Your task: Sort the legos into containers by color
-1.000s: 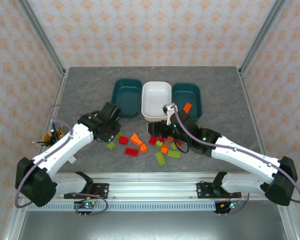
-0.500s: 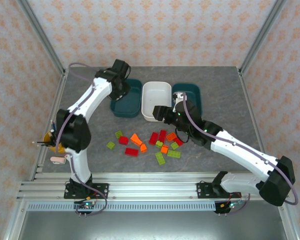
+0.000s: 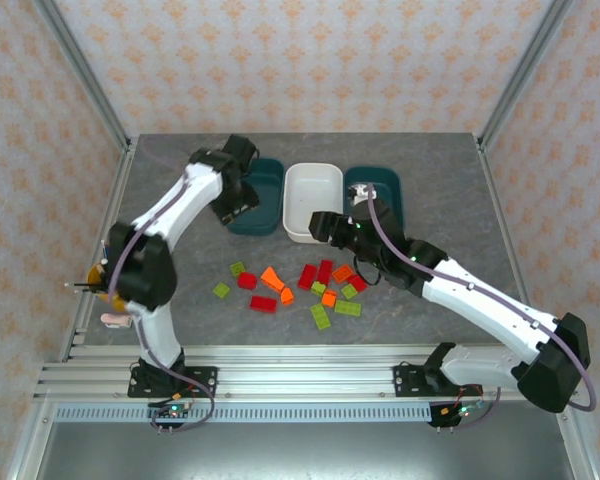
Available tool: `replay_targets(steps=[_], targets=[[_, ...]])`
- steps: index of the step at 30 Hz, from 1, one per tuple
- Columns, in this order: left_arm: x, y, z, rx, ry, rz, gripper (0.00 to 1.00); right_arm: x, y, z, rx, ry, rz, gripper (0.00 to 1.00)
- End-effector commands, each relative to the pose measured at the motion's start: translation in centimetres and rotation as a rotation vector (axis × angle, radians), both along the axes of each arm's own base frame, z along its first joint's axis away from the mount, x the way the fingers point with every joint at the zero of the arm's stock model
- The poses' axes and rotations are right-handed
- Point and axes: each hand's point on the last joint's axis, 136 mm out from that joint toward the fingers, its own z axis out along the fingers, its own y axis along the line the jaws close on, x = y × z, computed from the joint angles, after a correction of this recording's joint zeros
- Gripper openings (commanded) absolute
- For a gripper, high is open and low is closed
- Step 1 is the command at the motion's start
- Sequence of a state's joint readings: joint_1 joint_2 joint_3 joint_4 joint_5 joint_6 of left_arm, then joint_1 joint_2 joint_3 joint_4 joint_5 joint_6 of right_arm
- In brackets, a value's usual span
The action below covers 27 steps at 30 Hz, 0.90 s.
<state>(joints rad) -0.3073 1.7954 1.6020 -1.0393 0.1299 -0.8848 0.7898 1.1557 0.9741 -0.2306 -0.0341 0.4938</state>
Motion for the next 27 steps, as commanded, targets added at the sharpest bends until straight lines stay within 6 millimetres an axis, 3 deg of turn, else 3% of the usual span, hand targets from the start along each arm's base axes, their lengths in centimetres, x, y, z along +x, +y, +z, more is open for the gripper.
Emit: replay_targets(steps=[1, 3, 6, 15, 19, 27], targets=[[-6.1, -0.1, -1.2, -0.077, 0.049, 0.092, 0.74, -1.2, -0.5, -1.4, -0.026, 0.038, 0.034, 0.75], [-8.3, -0.1, -2.7, -0.129, 0.044, 0.178, 0.76, -1.6, -0.2, -2.1, -0.025, 0.063, 0.061, 0.75], [-9.5, -0.4, -4.5, -0.2, 0.038, 0.308, 0.77, -2.2, 0.3, -2.6, -0.019, 0.086, 0.097, 0.75], [-9.8, -2.8, -8.8, -0.248, 0.138, 0.501, 0.84, -2.7, 0.3, -2.9, -0.042, 0.099, 0.127, 0.75], [-10.0, -2.6, -9.6, -0.206, 0.155, 0.526, 0.81, -2.8, 0.3, -2.9, -0.035, 0.102, 0.126, 0.75], [-12.1, -2.3, -11.5, -0.151, 0.208, 0.551, 0.73, -3.1, 0.2, -3.3, -0.035, 0.113, 0.131, 0.74]])
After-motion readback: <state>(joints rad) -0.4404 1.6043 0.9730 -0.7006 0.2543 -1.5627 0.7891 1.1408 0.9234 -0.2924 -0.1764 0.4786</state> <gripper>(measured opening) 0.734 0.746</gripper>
